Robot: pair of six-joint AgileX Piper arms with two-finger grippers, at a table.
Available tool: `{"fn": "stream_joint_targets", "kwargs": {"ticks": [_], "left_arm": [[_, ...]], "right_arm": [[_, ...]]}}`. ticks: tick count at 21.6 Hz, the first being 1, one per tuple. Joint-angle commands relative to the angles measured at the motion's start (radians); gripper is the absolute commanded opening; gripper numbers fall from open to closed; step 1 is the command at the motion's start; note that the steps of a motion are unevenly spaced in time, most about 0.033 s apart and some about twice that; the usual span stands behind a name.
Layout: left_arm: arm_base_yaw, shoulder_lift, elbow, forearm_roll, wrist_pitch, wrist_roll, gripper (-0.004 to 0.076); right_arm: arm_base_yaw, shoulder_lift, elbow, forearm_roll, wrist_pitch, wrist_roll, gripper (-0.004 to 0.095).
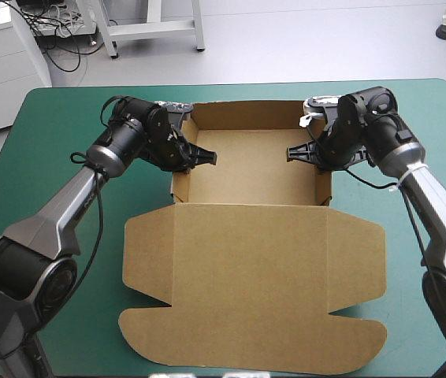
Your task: Fold the box
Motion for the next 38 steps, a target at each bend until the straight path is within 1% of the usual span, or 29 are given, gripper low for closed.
{"fn": "stream_joint_targets", "kwargs": {"ticks": [1,3,4,6,10,11,13,15,16,18,20,22,25,28,32,37,38], "left_arm": [[-0.013,0.002,-0.05,-0.027,0.051,0.032,-0.0032],[-0.013,0.049,-0.062,-0.025,0.106,0.028,-0.0032],[-0.013,0.061,-0.064,-0.025,0.114,0.028,-0.0032],[-0.013,0.076,-0.064,-0.025,0.114,0.028,-0.0032],[-0.013,0.079,-0.064,-0.018,0.114,0.028,-0.0031],[-0.013,0.079,-0.064,-0.018,0.114,0.028,-0.0018],[-0.013,0.079,-0.064,-0.018,0.114,0.036,0.0046],[-0.013,0.079,-0.064,-0.018,0.114,0.036,0.017],[-0.013,0.079,-0.064,-0.018,0.114,0.036,0.0253],[-0.013,0.079,-0.064,-0.018,0.114,0.036,0.0378],[-0.013,0.079,-0.064,-0.018,0.114,0.036,0.0411],[-0.012,0.079,-0.064,-0.018,0.114,0.036,0.0412],[-0.011,0.079,-0.088,0.0,0.114,0.036,0.0412],[-0.011,0.077,-0.14,0.037,0.116,0.036,0.0412],[-0.011,0.057,-0.267,0.161,0.116,0.036,0.0412],[-0.011,-0.021,-0.323,0.249,0.116,0.036,0.0412],[-0.011,-0.062,-0.323,0.251,0.116,0.038,0.0396]], "right_arm": [[-0.003,-0.002,-0.028,0.066,0.004,-0.052,-0.0002],[-0.003,0.043,-0.028,0.073,0.004,-0.054,-0.0004],[-0.003,0.056,-0.028,0.075,0.004,-0.054,-0.0004],[-0.003,0.071,-0.028,0.094,0.004,-0.075,-0.0004],[-0.003,0.102,-0.028,0.092,0.004,-0.081,0.0014],[-0.003,0.112,-0.028,0.095,0.004,-0.081,0.004],[-0.003,0.123,-0.028,0.095,0.004,-0.081,0.0132],[-0.004,0.123,-0.028,0.095,0.004,-0.08,0.0296],[-0.004,0.123,-0.028,0.095,0.004,-0.08,0.0381],[-0.004,0.123,-0.028,0.095,0.004,-0.08,0.0525],[-0.004,0.123,-0.028,0.092,0.004,-0.072,0.0579],[-0.004,0.123,-0.028,0.084,0.004,-0.062,0.0608],[-0.004,0.121,-0.03,0.051,-0.002,-0.028,0.0608],[-0.011,0.117,-0.053,0.051,0.004,-0.031,0.0618],[-0.039,0.092,-0.152,0.075,0.004,-0.031,0.071],[-0.057,0.038,-0.186,0.078,0.004,-0.027,0.0723],[-0.059,0.02,-0.186,0.106,0.004,-0.027,0.0723]]}}
